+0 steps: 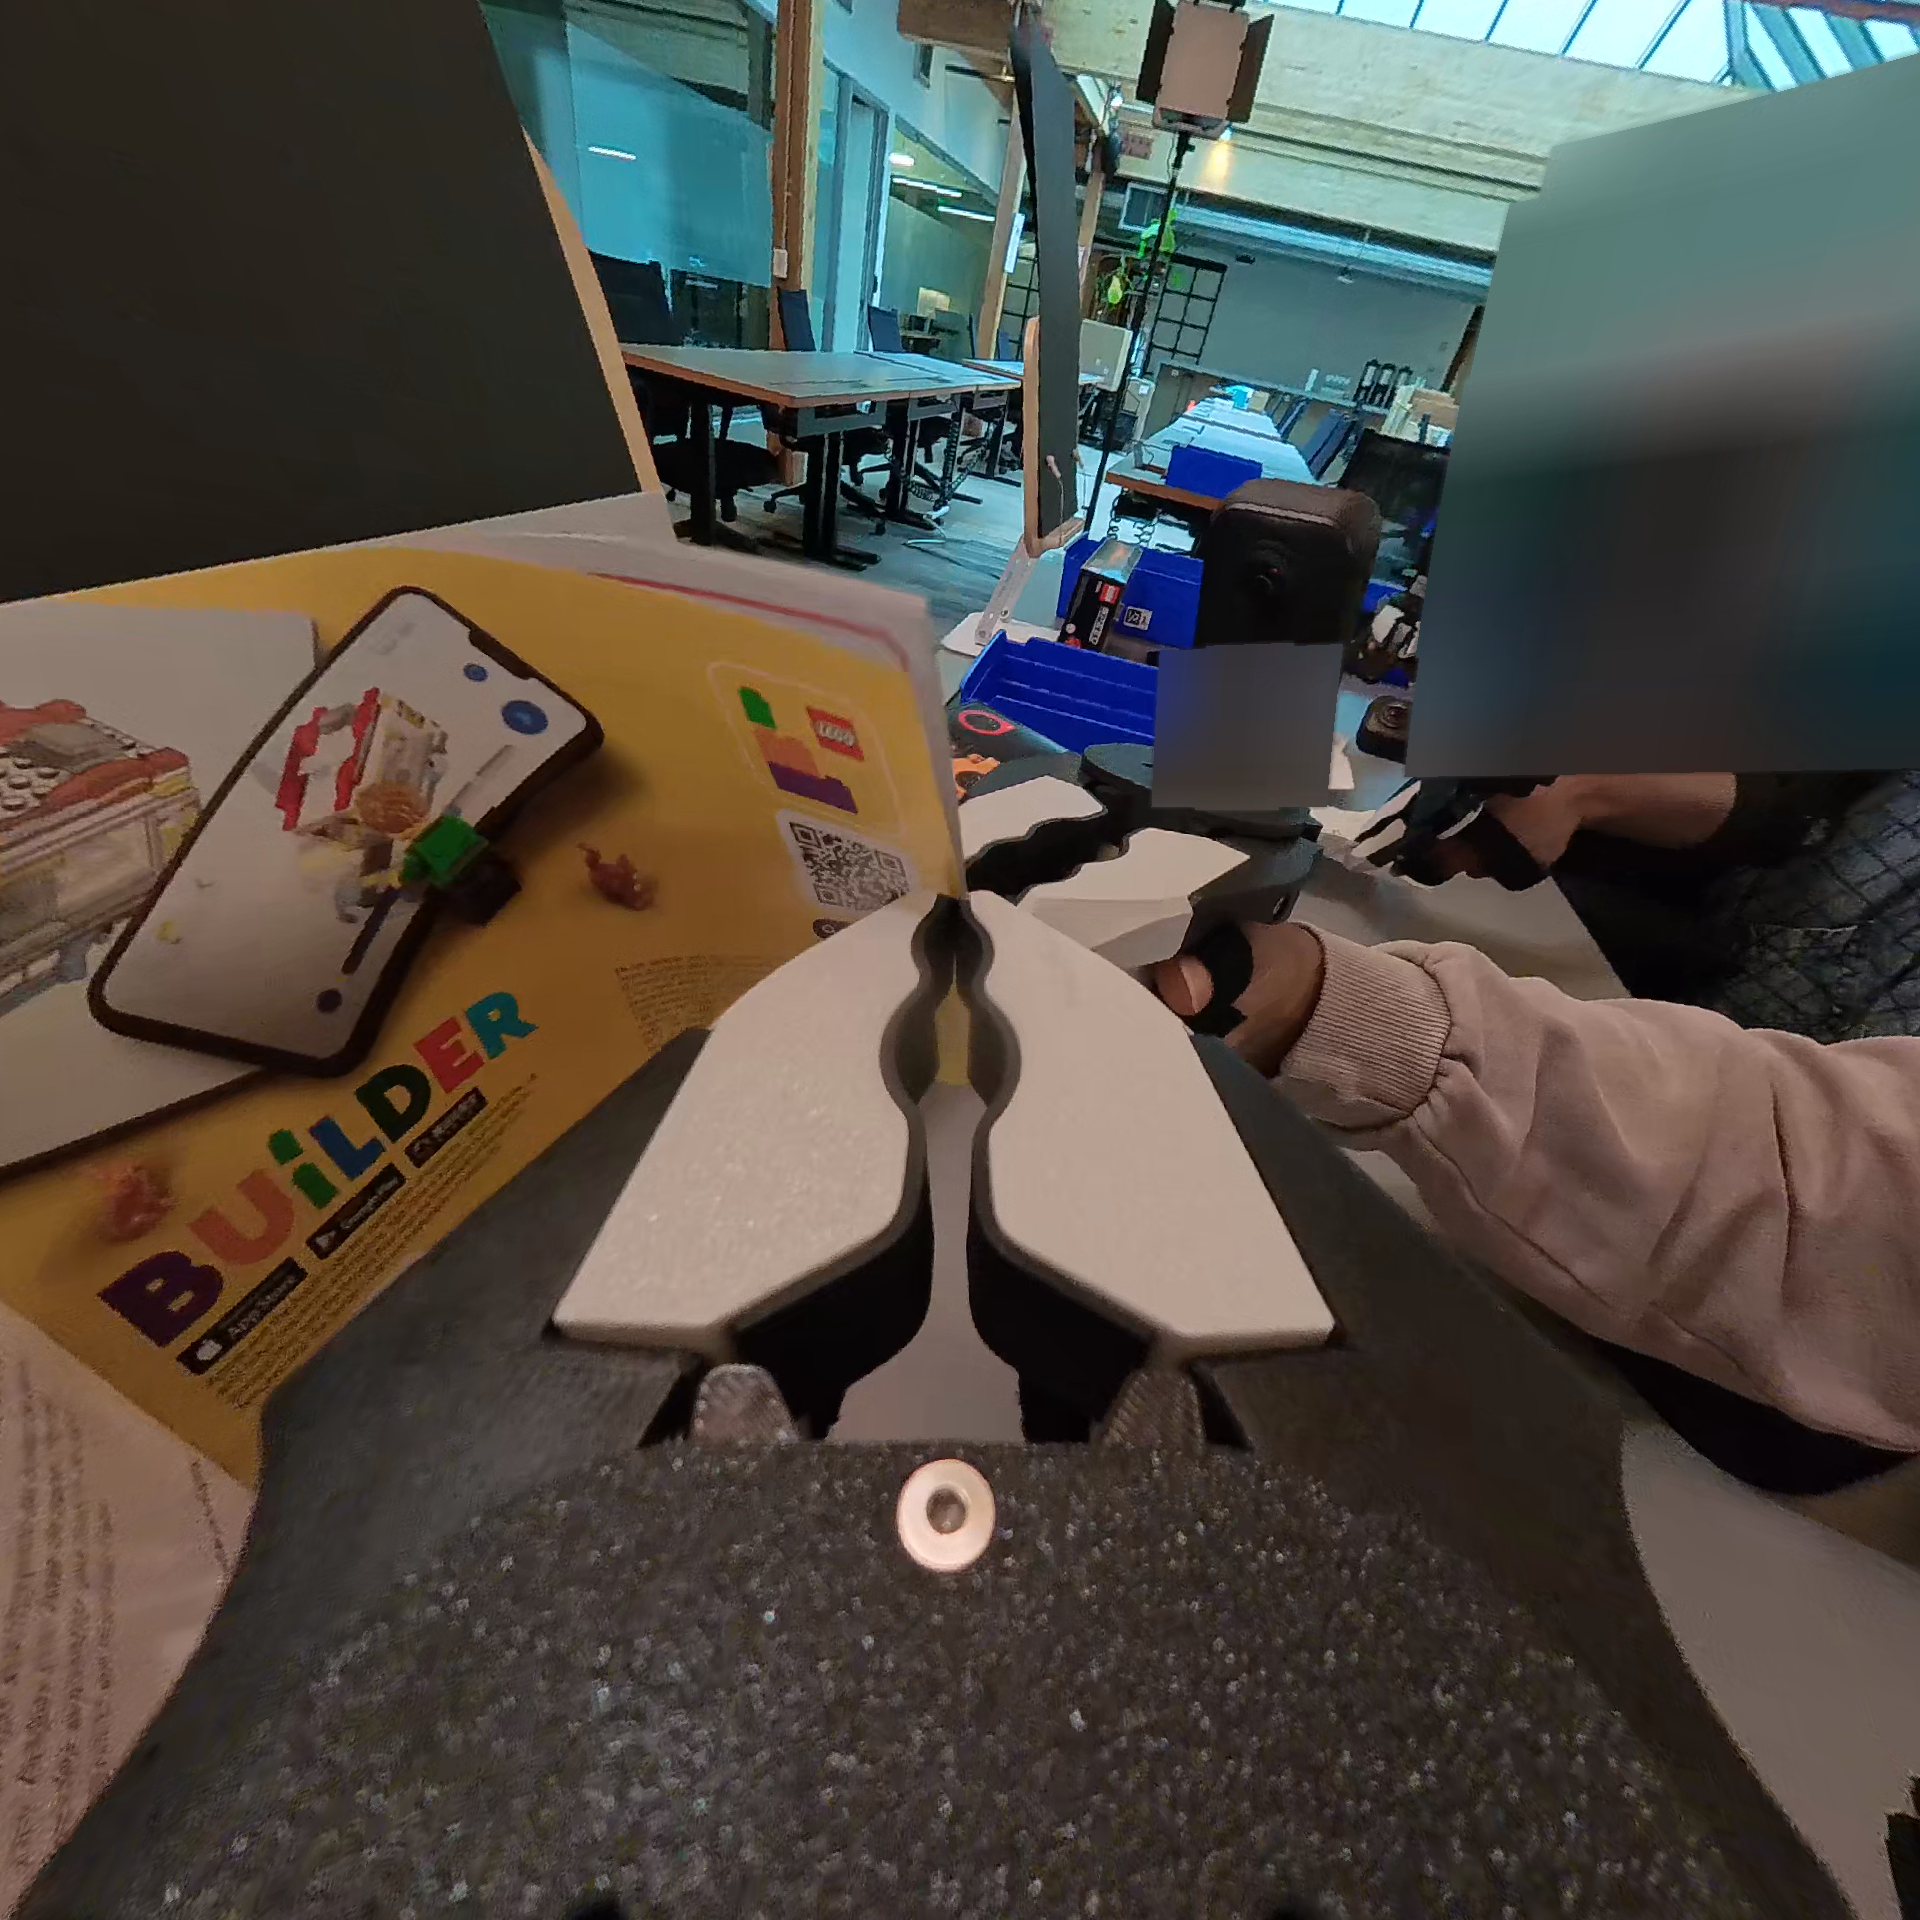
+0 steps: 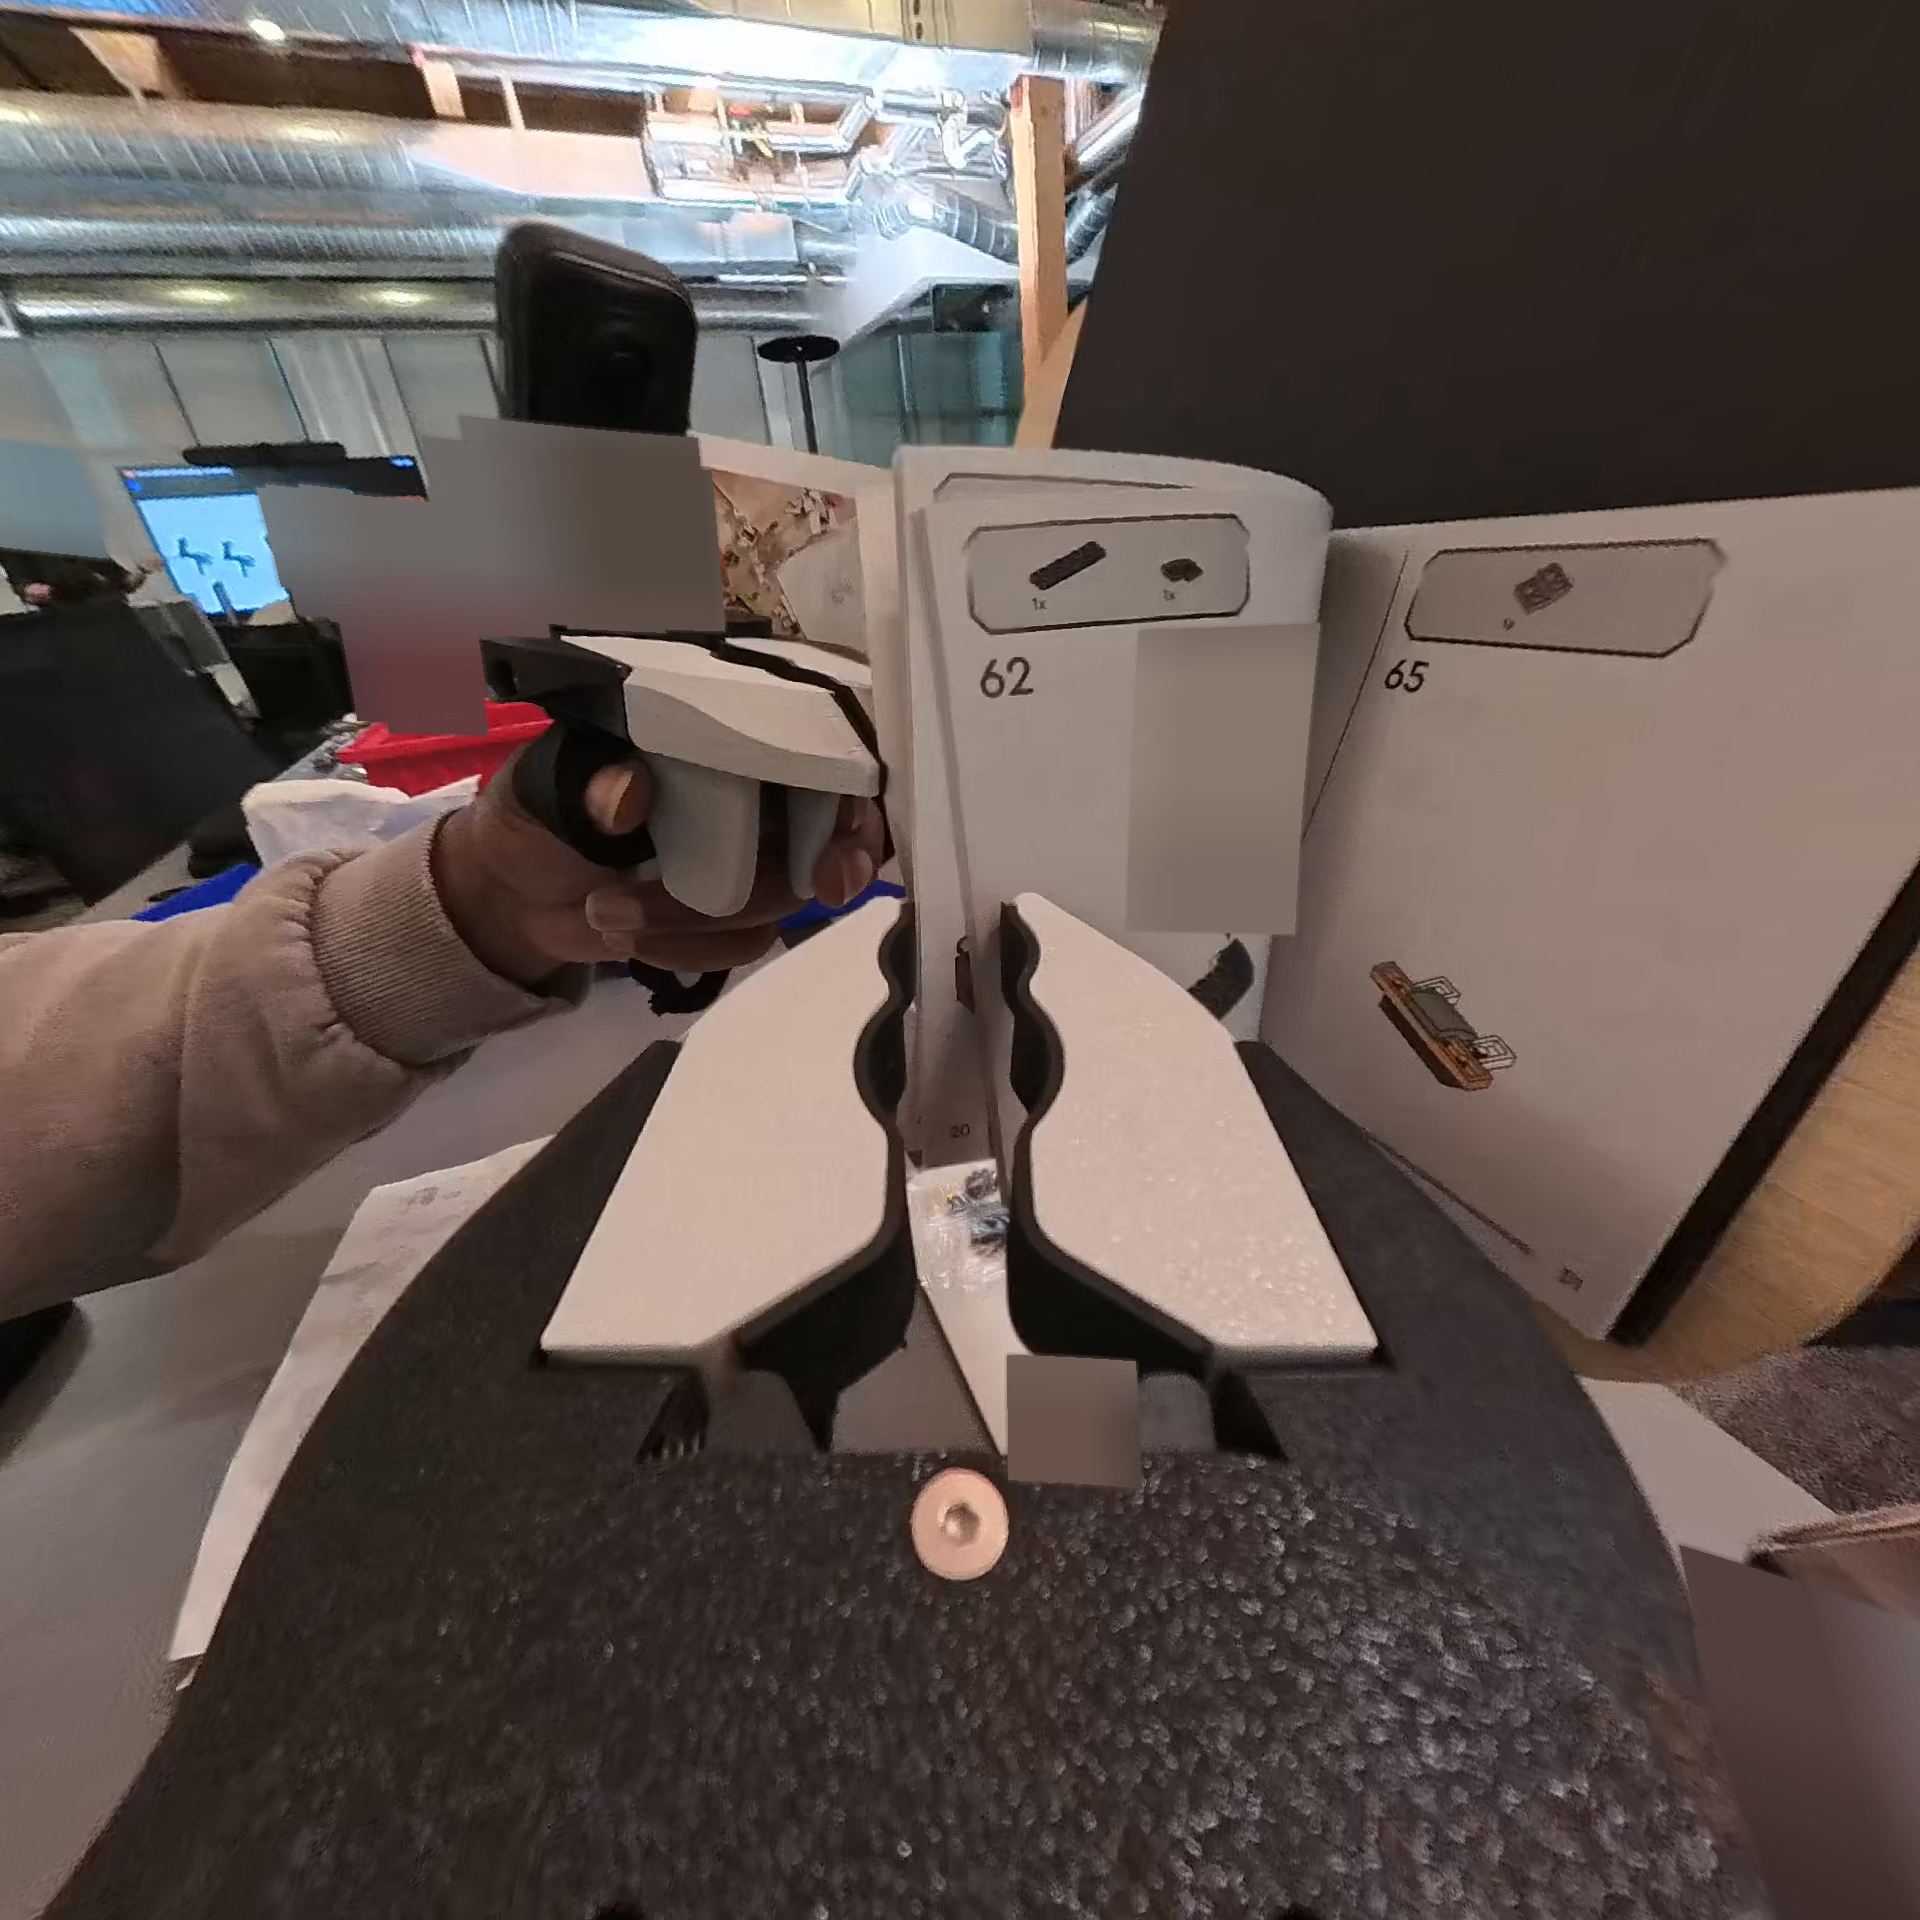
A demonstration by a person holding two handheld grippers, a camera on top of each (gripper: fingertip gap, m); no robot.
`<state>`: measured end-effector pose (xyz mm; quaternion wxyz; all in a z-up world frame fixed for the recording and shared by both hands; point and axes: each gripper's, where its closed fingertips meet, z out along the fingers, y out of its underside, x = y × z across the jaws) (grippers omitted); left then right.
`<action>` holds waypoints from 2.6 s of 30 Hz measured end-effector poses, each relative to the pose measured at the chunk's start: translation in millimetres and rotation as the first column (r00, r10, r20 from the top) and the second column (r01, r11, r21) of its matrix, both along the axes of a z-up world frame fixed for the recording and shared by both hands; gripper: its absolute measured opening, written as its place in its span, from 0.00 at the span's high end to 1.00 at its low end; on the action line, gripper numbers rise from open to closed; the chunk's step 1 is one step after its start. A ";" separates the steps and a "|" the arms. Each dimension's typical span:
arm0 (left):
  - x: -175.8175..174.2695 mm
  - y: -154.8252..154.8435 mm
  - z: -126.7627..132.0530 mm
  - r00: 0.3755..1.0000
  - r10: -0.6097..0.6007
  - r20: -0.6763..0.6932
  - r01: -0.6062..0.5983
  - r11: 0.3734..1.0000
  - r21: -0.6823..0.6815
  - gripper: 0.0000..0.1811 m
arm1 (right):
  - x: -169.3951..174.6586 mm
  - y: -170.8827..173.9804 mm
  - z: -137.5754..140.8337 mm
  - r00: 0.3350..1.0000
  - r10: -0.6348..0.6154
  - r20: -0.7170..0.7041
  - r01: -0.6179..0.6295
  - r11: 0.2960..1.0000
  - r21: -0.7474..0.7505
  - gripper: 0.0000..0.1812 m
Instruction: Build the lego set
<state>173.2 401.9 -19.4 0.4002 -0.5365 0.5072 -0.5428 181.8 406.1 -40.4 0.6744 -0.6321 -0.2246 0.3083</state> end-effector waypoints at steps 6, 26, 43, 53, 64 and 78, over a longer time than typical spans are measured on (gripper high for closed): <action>-0.2 4.6 0.0 1.000 0.024 -0.004 -0.024 1.000 0.003 1.00 | 0.4 3.3 1.5 0.999 -0.033 0.024 0.032 0.999 0.020 0.94; -14.3 12.1 4.2 0.996 0.094 -0.003 -0.094 0.995 0.025 1.00 | 66.8 -16.8 44.8 0.764 -0.620 0.178 0.541 0.766 0.346 0.82; -25.8 14.5 13.5 0.992 0.125 0.010 -0.125 0.992 0.034 1.00 | -20.4 8.5 1.6 0.943 -0.211 0.256 0.191 0.976 0.101 0.98; -18.5 -3.6 24.9 0.996 0.078 0.036 -0.079 0.997 0.026 0.88 | -23.5 -4.0 8.8 0.965 -0.193 0.175 0.176 0.978 0.108 0.98; -5.4 3.6 31.6 0.985 0.170 0.015 -0.170 0.985 0.041 1.00 | -30.1 -14.7 4.1 0.977 -0.167 0.132 0.153 0.982 0.107 0.94; -135.2 97.2 7.7 0.742 0.635 -0.217 -0.558 0.763 0.326 1.00 | -6.6 52.0 -21.0 0.850 -0.362 0.384 0.362 0.929 0.073 0.87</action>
